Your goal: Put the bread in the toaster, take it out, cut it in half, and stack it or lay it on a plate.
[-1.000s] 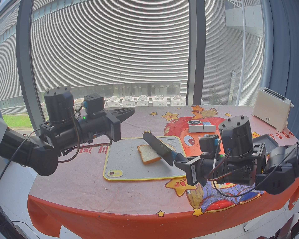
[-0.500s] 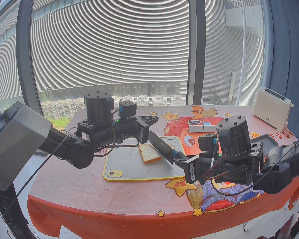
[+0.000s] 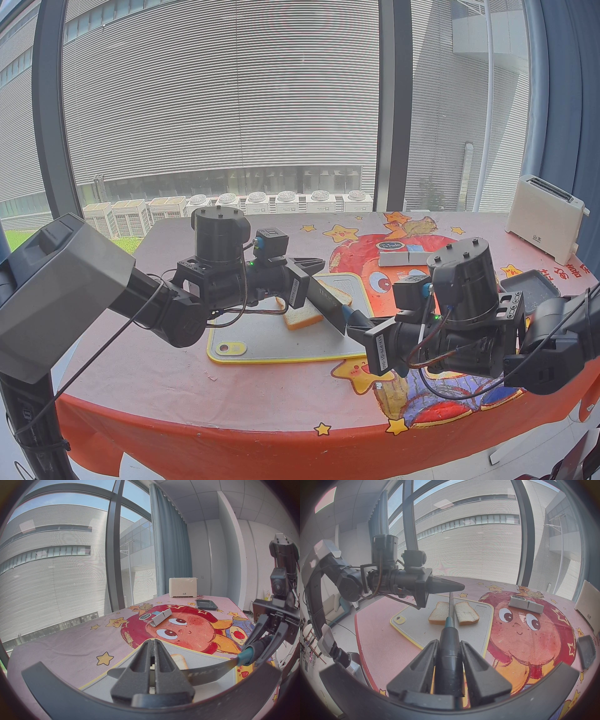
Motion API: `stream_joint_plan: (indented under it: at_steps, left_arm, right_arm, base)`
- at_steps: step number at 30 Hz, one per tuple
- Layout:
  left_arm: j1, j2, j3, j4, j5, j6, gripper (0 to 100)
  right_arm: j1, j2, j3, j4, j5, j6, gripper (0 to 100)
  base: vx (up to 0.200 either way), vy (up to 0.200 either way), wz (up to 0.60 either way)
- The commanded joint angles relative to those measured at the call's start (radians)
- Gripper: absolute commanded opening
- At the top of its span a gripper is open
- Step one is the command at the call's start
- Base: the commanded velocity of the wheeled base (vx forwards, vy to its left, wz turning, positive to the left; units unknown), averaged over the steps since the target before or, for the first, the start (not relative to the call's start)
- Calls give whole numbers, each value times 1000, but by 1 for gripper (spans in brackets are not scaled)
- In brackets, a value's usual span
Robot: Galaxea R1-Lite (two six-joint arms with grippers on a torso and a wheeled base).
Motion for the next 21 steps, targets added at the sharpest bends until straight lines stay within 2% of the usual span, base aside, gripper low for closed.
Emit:
stream_joint_plan:
  at_steps: [1, 10, 21]
  left_arm:
    - [6, 42, -21, 4, 4, 1, 0]
    - [27, 82, -102, 55, 4, -4, 0]
    - [32, 125, -108, 53, 5, -7, 0]
  right_arm:
    - [4, -6, 2, 3, 1, 0, 0]
    - [-7, -3, -6, 0, 1, 0, 0]
    - [-13, 0, -18, 0, 1, 0, 0]
  base:
    - [0, 0, 0]
    - [0, 0, 0]
    - [0, 0, 0]
